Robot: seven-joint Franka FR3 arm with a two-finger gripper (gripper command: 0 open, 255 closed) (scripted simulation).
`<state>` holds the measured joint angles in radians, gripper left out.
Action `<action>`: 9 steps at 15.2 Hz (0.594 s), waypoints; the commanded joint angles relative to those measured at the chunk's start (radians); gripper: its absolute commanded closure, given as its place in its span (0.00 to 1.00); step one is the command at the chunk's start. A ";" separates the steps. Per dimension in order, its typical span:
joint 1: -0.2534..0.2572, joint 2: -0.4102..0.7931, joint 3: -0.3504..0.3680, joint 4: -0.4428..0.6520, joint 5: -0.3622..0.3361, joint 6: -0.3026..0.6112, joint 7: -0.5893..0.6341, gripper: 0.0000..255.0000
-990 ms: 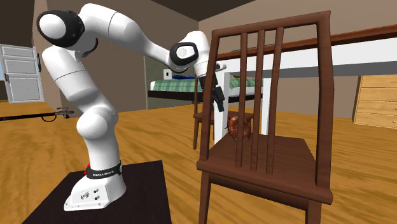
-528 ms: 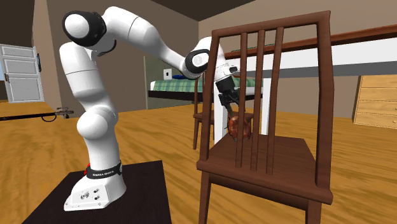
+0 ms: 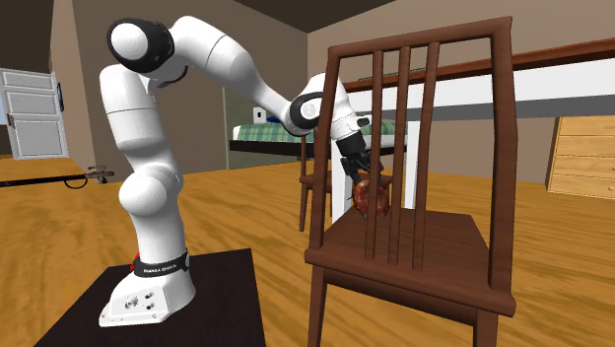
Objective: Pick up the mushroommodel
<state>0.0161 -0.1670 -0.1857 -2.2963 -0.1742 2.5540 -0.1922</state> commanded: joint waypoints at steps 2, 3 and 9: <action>0.000 0.004 -0.001 -0.003 0.000 0.008 -0.001 1.00; 0.000 0.004 -0.001 -0.003 0.000 0.008 0.000 1.00; 0.000 0.004 -0.001 -0.003 0.000 0.008 0.000 1.00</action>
<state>0.0157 -0.1632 -0.1865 -2.2987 -0.1741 2.5623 -0.1924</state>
